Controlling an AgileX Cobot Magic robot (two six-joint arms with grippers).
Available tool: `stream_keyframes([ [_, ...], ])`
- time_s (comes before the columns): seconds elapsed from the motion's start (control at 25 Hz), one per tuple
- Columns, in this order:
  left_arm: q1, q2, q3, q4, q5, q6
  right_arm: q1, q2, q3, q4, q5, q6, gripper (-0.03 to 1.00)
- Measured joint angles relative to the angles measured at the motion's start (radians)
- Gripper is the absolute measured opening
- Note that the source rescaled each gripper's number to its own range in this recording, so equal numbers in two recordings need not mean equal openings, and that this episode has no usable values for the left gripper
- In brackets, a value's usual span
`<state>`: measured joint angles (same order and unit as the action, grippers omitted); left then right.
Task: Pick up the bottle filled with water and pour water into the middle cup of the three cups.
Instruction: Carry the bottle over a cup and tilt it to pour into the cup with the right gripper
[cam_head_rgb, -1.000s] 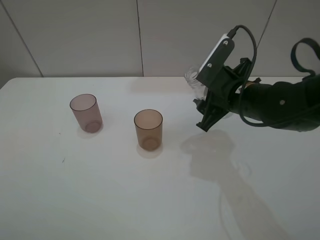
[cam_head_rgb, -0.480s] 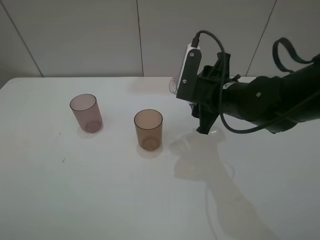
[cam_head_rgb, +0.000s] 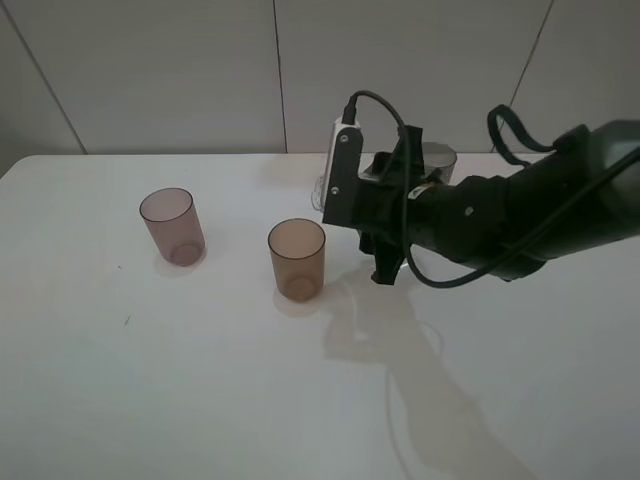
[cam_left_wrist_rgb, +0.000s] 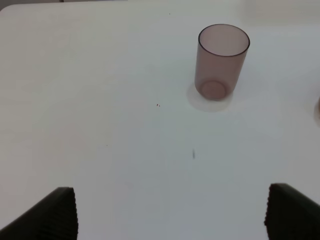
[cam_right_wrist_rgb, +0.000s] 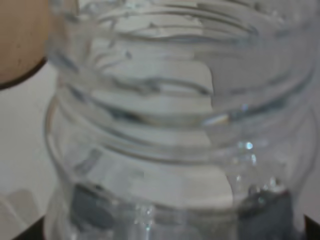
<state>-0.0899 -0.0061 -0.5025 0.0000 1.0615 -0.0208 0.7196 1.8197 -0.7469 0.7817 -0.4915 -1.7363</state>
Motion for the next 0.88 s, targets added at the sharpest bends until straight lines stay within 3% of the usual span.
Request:
stream_keyframes([
  [0.4, 0.000, 0.000, 0.000, 0.000, 0.000, 0.000, 0.001, 0.025, -0.041, 0.001, -0.085, -0.141, 0.02],
  [0.88, 0.000, 0.000, 0.000, 0.000, 0.000, 0.000, 0.009, 0.091, -0.052, 0.002, -0.163, -0.218, 0.02],
])
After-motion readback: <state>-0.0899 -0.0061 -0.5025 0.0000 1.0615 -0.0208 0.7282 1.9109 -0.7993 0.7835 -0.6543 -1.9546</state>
